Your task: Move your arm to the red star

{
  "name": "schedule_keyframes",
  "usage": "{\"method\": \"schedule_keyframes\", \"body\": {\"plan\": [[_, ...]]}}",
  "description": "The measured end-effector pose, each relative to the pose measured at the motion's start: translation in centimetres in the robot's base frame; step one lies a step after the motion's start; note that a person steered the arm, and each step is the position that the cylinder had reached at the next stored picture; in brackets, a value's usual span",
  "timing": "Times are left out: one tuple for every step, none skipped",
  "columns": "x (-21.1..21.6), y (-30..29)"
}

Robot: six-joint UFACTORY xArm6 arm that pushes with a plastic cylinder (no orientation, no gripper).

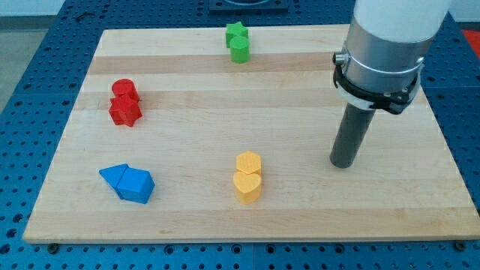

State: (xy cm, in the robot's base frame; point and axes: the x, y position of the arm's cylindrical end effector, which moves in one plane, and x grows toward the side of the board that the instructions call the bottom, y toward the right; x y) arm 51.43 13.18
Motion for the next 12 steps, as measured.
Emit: {"method": "schedule_keyframes", "body": {"plan": [[-0.4,0.0],[-1.9,0.0],[-1.9,0.0],[-2.3,0.0],[-5.1,-1.3],[-5.2,-5.4],[-5.2,-9.9],[-5.2,-14.8],[-5.2,-20.7],[-5.2,-26.8],[-5.2,-33.4],[-5.1,-34.7]]}}
